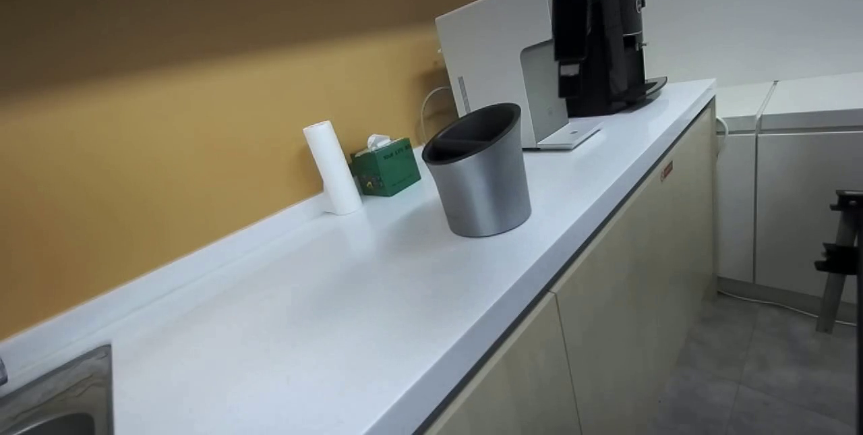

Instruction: Remove the black bin from the grey bin.

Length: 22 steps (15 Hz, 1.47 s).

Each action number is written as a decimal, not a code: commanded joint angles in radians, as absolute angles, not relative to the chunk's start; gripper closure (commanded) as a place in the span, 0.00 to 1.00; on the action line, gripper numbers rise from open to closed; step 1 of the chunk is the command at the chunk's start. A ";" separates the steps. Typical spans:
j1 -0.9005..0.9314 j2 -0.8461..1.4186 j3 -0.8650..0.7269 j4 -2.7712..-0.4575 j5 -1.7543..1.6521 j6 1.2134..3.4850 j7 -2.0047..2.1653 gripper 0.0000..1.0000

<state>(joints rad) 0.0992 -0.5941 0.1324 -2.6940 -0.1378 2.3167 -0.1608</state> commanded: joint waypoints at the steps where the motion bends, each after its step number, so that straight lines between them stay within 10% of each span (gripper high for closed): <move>1: 0.133 -0.544 0.120 -2.660 -0.121 2.301 -0.162 0.00; 15: -0.034 -0.313 0.380 -2.487 -0.300 2.477 0.457 0.00; 22: -0.074 -0.162 0.412 -2.250 -0.511 2.176 0.838 0.00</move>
